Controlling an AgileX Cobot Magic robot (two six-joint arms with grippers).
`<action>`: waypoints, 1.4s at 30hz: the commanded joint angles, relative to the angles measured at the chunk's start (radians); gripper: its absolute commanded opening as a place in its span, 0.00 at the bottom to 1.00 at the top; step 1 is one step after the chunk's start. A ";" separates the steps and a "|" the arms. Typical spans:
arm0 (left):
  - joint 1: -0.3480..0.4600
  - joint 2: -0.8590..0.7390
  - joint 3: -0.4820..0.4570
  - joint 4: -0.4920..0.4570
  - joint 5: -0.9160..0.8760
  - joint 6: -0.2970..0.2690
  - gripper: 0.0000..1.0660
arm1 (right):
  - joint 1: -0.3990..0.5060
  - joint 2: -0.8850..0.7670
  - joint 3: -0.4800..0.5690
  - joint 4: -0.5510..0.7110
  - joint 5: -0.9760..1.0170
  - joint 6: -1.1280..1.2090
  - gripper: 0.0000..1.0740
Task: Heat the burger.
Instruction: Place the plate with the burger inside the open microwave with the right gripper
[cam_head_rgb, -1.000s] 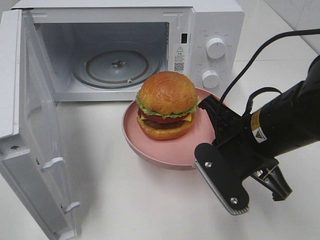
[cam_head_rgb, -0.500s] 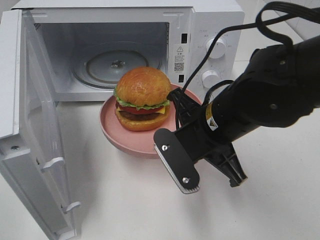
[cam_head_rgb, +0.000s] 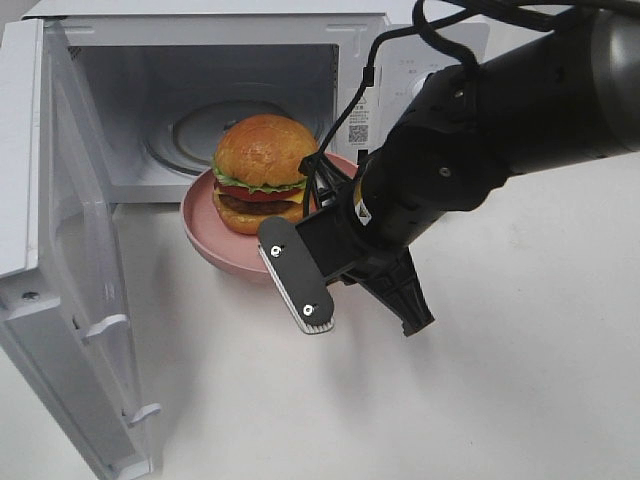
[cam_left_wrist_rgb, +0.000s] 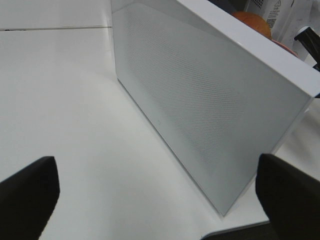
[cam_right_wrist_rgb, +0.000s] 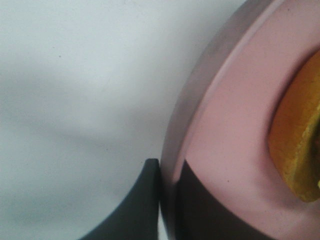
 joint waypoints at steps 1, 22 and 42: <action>0.003 -0.001 0.003 -0.003 0.004 -0.001 0.94 | 0.002 0.003 -0.040 -0.026 -0.038 0.027 0.00; 0.003 -0.001 0.003 -0.003 0.004 -0.001 0.94 | 0.002 0.164 -0.297 -0.076 0.031 0.126 0.00; 0.003 -0.001 0.003 -0.003 0.004 -0.001 0.94 | 0.002 0.345 -0.563 -0.082 0.125 0.198 0.00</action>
